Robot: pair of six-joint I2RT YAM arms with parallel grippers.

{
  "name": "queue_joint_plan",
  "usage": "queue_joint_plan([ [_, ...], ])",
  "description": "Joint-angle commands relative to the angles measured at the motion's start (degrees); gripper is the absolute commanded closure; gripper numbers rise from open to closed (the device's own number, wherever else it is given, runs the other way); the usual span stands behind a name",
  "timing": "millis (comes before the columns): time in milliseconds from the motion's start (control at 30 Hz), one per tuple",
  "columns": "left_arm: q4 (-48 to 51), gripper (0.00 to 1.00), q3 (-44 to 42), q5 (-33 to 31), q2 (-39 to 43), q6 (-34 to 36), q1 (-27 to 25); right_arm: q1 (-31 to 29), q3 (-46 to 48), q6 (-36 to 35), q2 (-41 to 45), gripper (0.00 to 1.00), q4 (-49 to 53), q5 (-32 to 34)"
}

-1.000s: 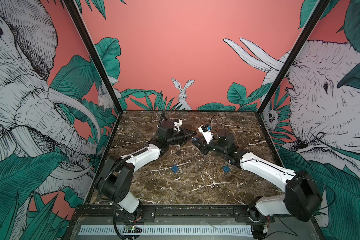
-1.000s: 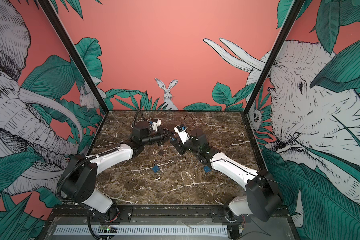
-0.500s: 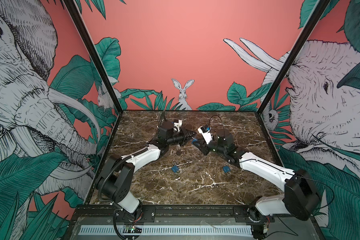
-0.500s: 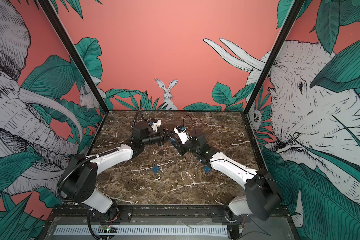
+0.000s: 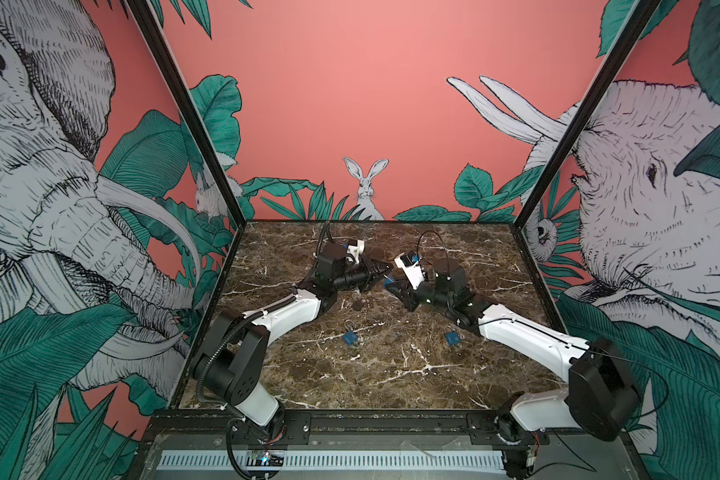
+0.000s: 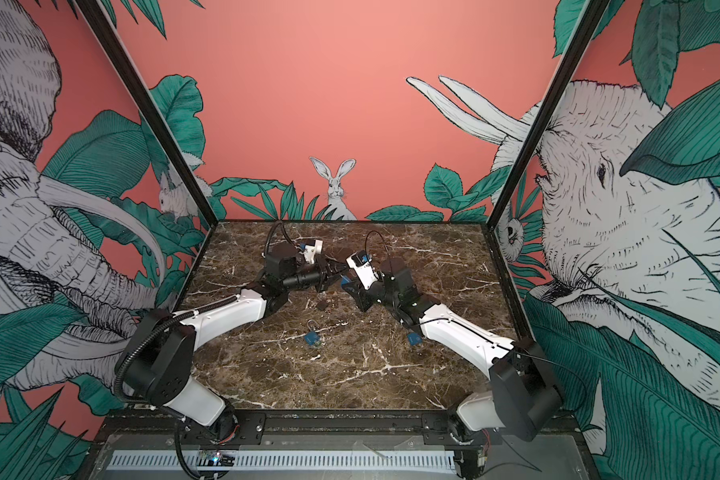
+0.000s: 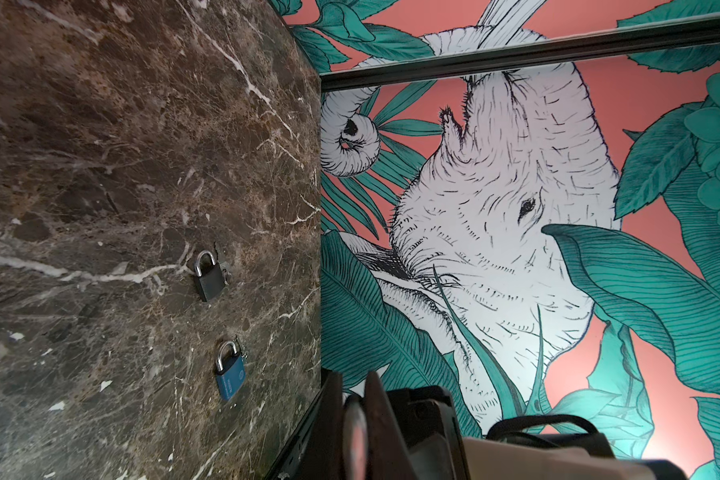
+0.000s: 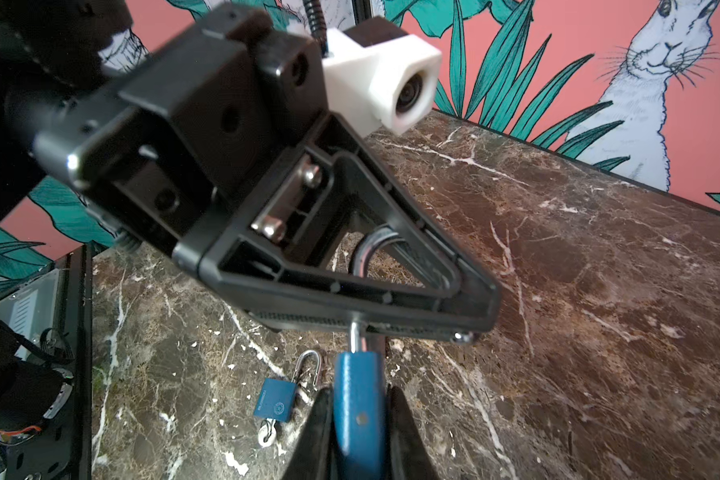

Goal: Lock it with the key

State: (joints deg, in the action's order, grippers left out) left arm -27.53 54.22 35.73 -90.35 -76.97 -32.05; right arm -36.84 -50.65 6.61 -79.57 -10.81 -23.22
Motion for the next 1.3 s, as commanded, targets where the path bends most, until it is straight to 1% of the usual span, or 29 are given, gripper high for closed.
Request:
queue_joint_plan([
  [0, -4.39, 1.00, -0.75, 0.13, 1.05, -1.28, -0.29, 0.18, -1.55, 0.52, 1.12, 1.00, -0.75, 1.78],
  [167, -3.91, 1.00, -0.70, -0.21, 1.40, -0.45, -0.14, 0.19, -2.39, -0.08, 2.25, 1.00, 2.60, 1.73],
  [233, -2.60, 0.77, -0.44, -0.49, 2.04, 0.46, 0.38, 0.19, -2.73, -0.27, 2.97, 1.00, 4.61, 1.21],
  [267, -1.99, 0.70, -0.34, -0.49, 2.38, 0.80, 0.83, 0.19, -2.94, -0.45, 3.36, 1.00, 5.75, 0.96],
  [300, -1.07, 0.64, -0.17, -0.52, 2.89, 1.54, 1.47, 0.18, -3.32, -0.77, 3.89, 1.00, 7.24, 0.42],
  [333, 0.54, 0.60, 0.04, -0.51, 3.58, 2.54, 2.30, 0.21, -3.78, -1.17, 4.32, 1.00, 9.45, -0.16],
  [400, 5.14, 0.57, 0.58, -0.48, 5.06, 5.79, 3.98, 0.19, -4.71, -1.78, 5.32, 1.00, 13.33, -1.57],
  [467, 11.68, 0.56, 1.28, -0.83, 7.01, 10.96, 5.53, 0.10, -5.73, -2.58, 6.12, 1.00, 17.35, -3.10],
  [533, 18.23, 0.56, 1.80, -3.88, 9.41, 18.15, 6.64, 0.05, -7.00, -3.30, 6.76, 1.00, 21.48, -4.57],
  [600, 20.76, 0.56, 1.90, -4.70, 11.29, 24.84, 6.73, -0.07, -7.65, -3.12, 7.28, 1.00, 23.83, -6.38],
  [667, 22.48, 0.57, 2.44, -2.91, 12.00, 29.65, 6.74, -0.24, -8.12, -2.46, 7.73, 1.00, 25.46, -7.85],
  [700, 22.82, 0.57, 2.65, -0.63, 12.01, 31.28, 6.72, -0.42, -8.15, -2.09, 8.02, 1.00, 25.84, -7.98],
  [800, 20.48, 0.61, 1.74, 6.40, 11.95, 32.92, 6.42, -0.51, -7.97, -0.81, 8.72, 1.00, 25.84, -8.15],
  [900, 17.52, 0.62, -0.53, 10.97, 12.64, 33.98, 5.84, -0.51, -8.44, 0.30, 8.65, 1.00, 26.02, -9.13],
  [1100, 13.57, 0.65, -3.40, 17.92, 14.04, 34.23, 5.77, -0.36, -11.17, 2.28, 6.68, 1.00, 27.32, -14.53],
  [1200, 15.56, 0.61, -3.63, 20.06, 14.14, 36.43, 5.77, -0.34, -12.52, 3.65, 5.42, 1.00, 27.21, -16.24],
  [1267, 13.60, 0.61, -4.92, 21.68, 14.06, 36.34, 5.77, -0.37, -13.17, 4.22, 4.69, 1.00, 27.14, -16.95],
])
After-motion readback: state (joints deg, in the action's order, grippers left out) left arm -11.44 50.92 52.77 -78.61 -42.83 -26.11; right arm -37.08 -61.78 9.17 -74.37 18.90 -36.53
